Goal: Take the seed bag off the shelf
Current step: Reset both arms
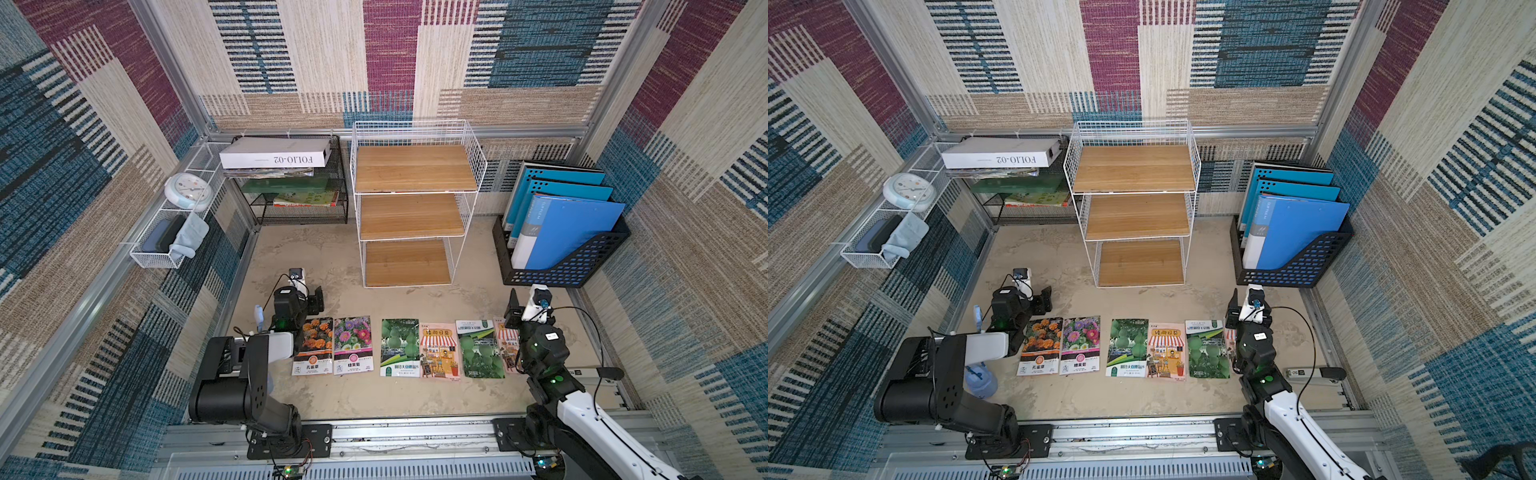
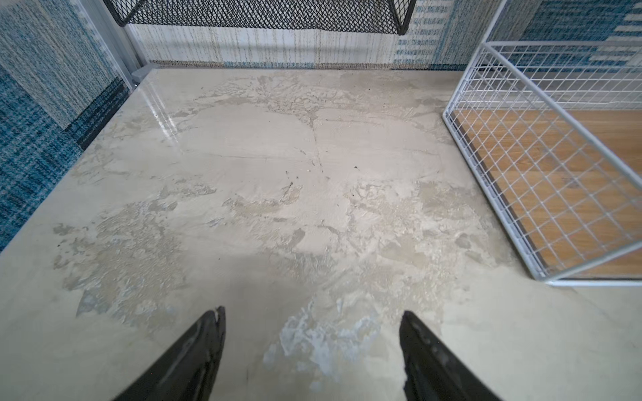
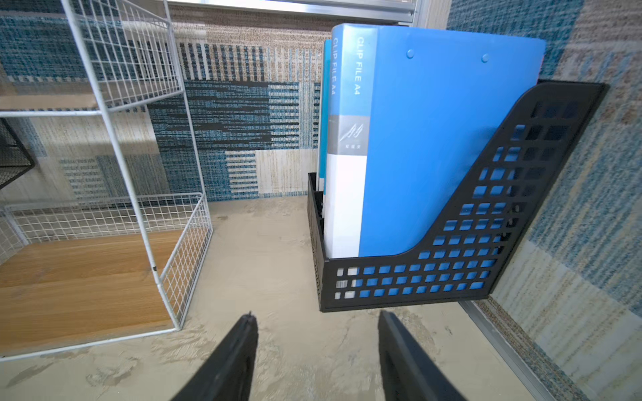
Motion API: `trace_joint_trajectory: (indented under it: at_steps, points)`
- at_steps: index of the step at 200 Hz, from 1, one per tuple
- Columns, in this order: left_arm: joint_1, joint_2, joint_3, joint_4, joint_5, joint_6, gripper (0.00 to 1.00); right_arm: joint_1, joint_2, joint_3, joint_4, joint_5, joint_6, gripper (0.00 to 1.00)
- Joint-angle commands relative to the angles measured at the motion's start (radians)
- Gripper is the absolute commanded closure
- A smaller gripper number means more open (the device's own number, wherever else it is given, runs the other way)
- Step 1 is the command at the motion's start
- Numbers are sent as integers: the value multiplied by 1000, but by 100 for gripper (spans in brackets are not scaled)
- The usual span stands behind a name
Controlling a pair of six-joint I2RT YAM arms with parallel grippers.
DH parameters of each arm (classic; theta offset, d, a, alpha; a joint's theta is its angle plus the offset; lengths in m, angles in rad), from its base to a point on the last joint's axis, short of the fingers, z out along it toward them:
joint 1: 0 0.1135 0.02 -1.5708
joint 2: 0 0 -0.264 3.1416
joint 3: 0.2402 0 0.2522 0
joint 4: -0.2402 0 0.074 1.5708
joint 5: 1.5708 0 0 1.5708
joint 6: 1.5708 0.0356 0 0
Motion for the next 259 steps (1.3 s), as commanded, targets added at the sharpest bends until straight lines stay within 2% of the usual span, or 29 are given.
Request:
trace_joint_trajectory:
  at_steps: [1, 37, 66, 86, 100, 115, 124, 156, 165, 181, 194, 204, 225, 236, 259]
  points:
    - [1, -5, -8, 21, 16, 5, 18, -40, 39, -26, 159, -6, -36, 40]
    - [2, -8, -12, 23, 23, 7, 17, -148, 279, -84, 431, -143, -79, 40]
    - [1, -29, -80, 126, 37, 12, 14, -191, 512, -83, 633, -212, -115, 40]
    - [2, -32, -89, 138, 43, 14, 14, -211, 616, -82, 747, -248, -131, 40]
    - [2, -28, -80, 125, 38, 12, 14, -236, 607, -52, 671, -315, -121, 41]
    - [2, -25, -71, 114, 32, 11, 14, -267, 604, -67, 706, -350, -77, 41]
    - [2, -20, -59, 95, 18, 4, 14, -303, 623, -99, 792, -395, -28, 41]
    - [3, -23, -65, 105, 13, 0, 14, -377, 920, -86, 1082, -478, 52, 40]
    - [4, -26, -75, 122, 13, -2, 14, -379, 928, -42, 1013, -516, 39, 40]
    - [4, -28, -83, 133, 18, -1, 14, -382, 854, 68, 682, -584, 1, 40]
    - [6, -32, -95, 153, 22, 1, 14, -382, 893, 100, 684, -642, -8, 41]
    - [6, -38, -113, 180, 22, 0, 14, -384, 879, 125, 608, -656, -21, 40]
    - [5, -44, -149, 235, 17, -5, 14, -389, 884, 127, 612, -662, -14, 38]
    - [5, -45, -149, 236, 11, -6, 14, -389, 886, 127, 615, -661, -13, 31]
    - [6, -40, -127, 200, 7, -8, 14, -390, 884, 127, 611, -658, -11, 8]
